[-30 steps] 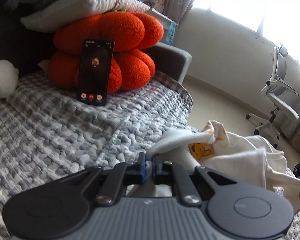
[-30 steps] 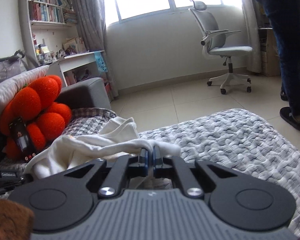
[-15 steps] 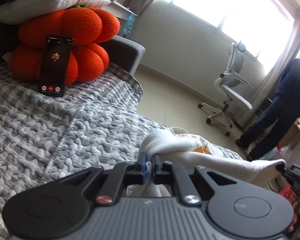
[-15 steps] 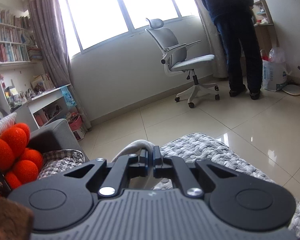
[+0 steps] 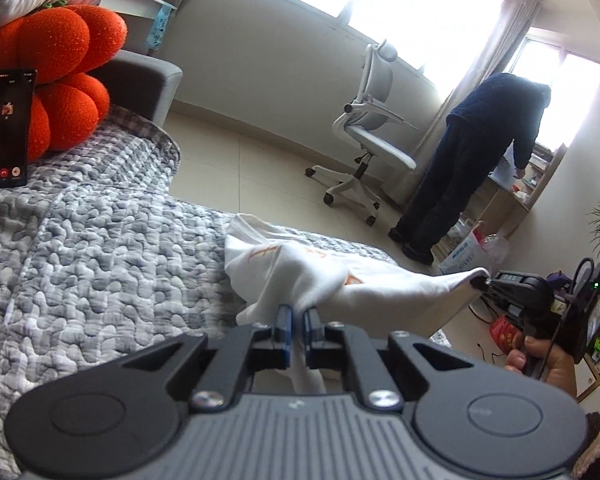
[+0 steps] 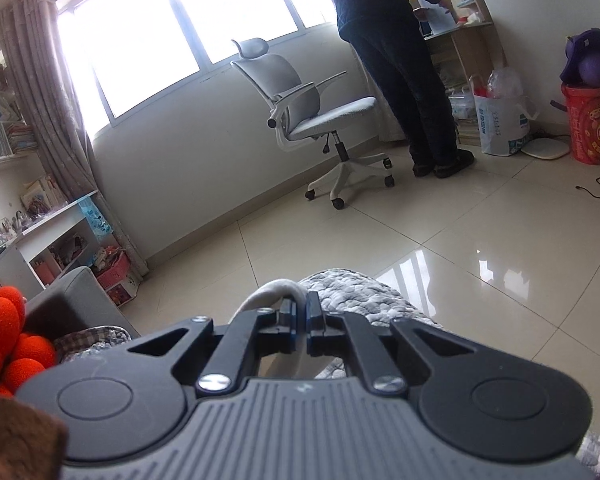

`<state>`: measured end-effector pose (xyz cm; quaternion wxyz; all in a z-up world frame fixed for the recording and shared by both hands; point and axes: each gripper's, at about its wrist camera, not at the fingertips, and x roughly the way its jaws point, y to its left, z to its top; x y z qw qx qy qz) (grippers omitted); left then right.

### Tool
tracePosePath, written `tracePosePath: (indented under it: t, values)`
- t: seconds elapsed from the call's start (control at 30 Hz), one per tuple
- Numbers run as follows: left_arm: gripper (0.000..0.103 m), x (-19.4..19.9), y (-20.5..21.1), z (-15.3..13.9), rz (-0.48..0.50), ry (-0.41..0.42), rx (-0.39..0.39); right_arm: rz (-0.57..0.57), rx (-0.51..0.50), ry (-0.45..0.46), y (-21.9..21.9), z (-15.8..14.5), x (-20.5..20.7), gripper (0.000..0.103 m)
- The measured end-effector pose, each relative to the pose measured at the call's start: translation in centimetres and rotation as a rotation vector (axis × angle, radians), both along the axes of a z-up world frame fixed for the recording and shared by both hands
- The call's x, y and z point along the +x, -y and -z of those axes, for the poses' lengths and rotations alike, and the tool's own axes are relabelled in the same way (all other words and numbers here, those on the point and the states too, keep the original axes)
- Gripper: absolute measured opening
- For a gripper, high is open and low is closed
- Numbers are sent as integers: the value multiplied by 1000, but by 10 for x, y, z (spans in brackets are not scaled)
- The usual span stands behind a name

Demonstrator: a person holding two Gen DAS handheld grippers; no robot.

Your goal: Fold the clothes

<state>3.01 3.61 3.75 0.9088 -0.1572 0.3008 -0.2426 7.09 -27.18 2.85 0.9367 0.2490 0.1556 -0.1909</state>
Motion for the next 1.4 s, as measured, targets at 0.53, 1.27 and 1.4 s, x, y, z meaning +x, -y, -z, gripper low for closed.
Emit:
tracePosePath:
  t: [0.53, 1.27, 1.4]
  values:
    - [6, -1, 53, 9, 204, 29, -40, -124, 98, -73, 12, 0, -17, 19]
    - [6, -1, 111, 62, 398, -153, 112, -602, 219, -9, -41, -6, -12, 54]
    - [6, -3, 112, 63, 403, -150, 133, -631, 225, -31, -54, -3, -5, 54]
